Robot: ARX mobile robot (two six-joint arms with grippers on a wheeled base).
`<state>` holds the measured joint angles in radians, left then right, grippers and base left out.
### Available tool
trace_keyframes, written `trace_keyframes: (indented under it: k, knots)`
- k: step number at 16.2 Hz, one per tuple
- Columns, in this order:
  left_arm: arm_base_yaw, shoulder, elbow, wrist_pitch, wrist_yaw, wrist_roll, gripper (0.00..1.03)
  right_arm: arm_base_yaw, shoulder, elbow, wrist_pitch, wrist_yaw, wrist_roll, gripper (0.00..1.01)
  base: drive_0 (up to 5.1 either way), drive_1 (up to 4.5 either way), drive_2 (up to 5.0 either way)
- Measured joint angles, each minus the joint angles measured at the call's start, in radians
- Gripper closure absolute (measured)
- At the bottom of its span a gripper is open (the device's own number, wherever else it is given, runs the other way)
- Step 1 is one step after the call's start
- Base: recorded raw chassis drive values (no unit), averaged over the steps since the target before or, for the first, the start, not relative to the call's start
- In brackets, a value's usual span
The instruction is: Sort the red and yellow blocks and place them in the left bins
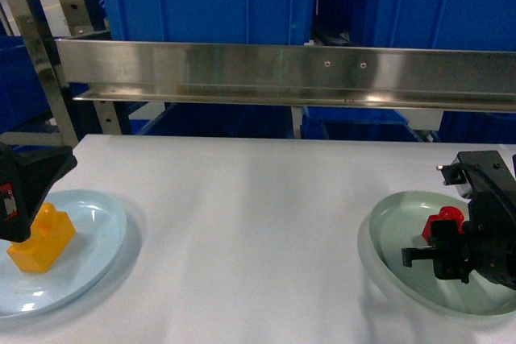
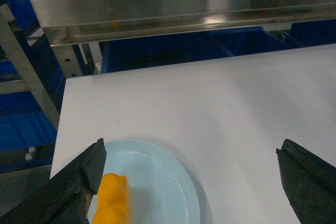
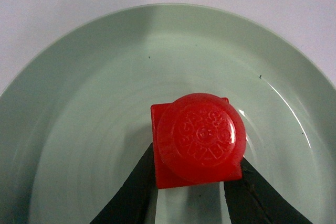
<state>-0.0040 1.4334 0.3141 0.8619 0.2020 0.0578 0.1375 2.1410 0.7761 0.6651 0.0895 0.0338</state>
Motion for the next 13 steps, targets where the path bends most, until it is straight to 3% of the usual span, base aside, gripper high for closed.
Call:
trace_keyframes:
  k: [3, 7, 8, 13]
  knots:
    - [0.000, 0.000, 0.000, 0.000, 0.000, 0.000, 0.05, 0.000, -0.007, -0.005, 0.008, -0.002, -0.009, 0.72, 0.0, 0.00, 0.0]
    - [0.000, 0.000, 0.000, 0.000, 0.000, 0.000, 0.05, -0.003, -0.232, 0.007, -0.066, 0.017, -0.085, 0.72, 0.0, 0.00, 0.0]
    - [0.000, 0.000, 0.000, 0.000, 0.000, 0.000, 0.05, -0.010, -0.295, 0.022, -0.085, 0.021, -0.091, 0.72, 0.0, 0.00, 0.0]
    - [0.000, 0.000, 0.000, 0.000, 0.000, 0.000, 0.05, -0.117, -0.549, -0.073, -0.132, 0.010, -0.067, 0.72, 0.0, 0.00, 0.0]
